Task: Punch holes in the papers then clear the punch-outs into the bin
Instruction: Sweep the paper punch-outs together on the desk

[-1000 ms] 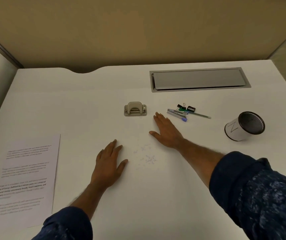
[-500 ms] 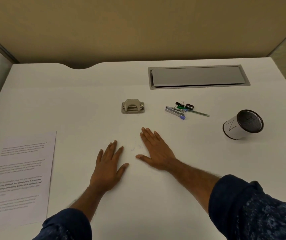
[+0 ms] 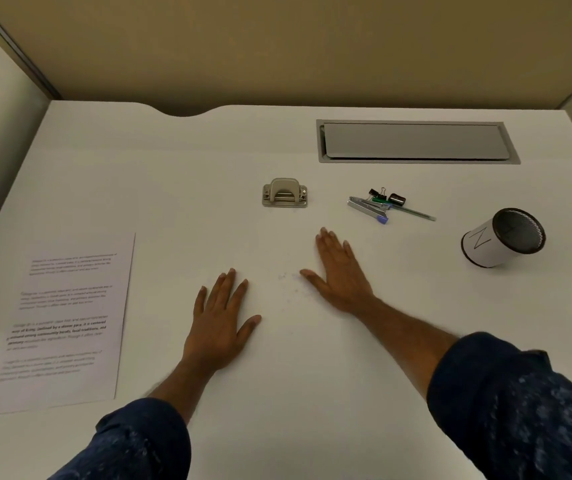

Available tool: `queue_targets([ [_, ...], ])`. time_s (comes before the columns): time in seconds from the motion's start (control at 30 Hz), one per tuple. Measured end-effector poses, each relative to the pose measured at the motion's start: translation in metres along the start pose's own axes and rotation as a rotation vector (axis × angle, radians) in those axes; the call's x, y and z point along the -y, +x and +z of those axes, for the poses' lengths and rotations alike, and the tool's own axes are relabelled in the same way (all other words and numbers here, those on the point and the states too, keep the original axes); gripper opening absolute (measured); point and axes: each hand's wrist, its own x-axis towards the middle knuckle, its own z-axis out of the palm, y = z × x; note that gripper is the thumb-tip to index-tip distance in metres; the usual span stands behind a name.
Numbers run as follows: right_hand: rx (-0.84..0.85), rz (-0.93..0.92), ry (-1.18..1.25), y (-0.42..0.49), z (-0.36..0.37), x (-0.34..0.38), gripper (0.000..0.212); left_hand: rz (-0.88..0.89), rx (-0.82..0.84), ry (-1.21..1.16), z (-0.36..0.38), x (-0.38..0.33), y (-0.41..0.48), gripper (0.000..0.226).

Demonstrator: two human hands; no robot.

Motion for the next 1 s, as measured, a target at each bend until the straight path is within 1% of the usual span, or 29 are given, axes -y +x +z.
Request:
queue_targets([
  [0.07,0.025,0.020,-0.034,0.015,0.000,0.000,0.085,-0.024,-0.002,0.018,0.002,0.007,-0.005,0.077],
  [0.13,0.040,0.000,-0.081,0.024,0.004,0.005,0.090,-0.035,-0.003,0.026,0.003,0.013,-0.009,0.078],
  [0.2,0.045,-0.035,-0.113,0.027,0.008,0.014,0.096,-0.037,-0.006,0.014,0.004,0.017,-0.013,0.078],
  [0.27,0.055,-0.111,-0.134,0.024,0.013,0.022,0.099,-0.032,0.002,0.016,0.004,0.020,-0.016,0.078],
  [0.43,0.117,-0.334,-0.169,-0.002,0.022,0.036,0.098,-0.027,0.015,0.025,0.004,0.024,-0.018,0.082],
  [0.53,0.143,-0.396,-0.158,-0.022,0.023,0.044,0.096,-0.009,0.007,0.038,0.005,0.021,-0.017,0.085],
  [0.63,0.141,-0.411,-0.076,-0.037,0.020,0.048,0.089,0.060,0.012,0.040,0.003,0.016,-0.011,0.095],
  [0.7,0.060,-0.312,0.005,-0.048,0.014,0.041,0.084,0.094,0.026,0.060,0.003,0.011,-0.002,0.101],
  [0.77,-0.049,-0.121,0.073,-0.060,0.008,0.026,0.078,0.097,0.027,0.082,0.001,0.006,0.011,0.106],
  [0.83,-0.116,0.060,0.097,-0.074,0.003,0.006,0.072,0.095,0.026,0.095,-0.001,0.002,0.025,0.108],
  [0.93,-0.144,0.252,0.074,-0.096,0.003,-0.018,0.067,0.118,0.016,0.129,-0.003,-0.003,0.043,0.109],
  [1.0,-0.123,0.305,0.037,-0.107,0.006,-0.024,0.067,0.155,0.015,0.156,-0.004,-0.005,0.049,0.110],
])
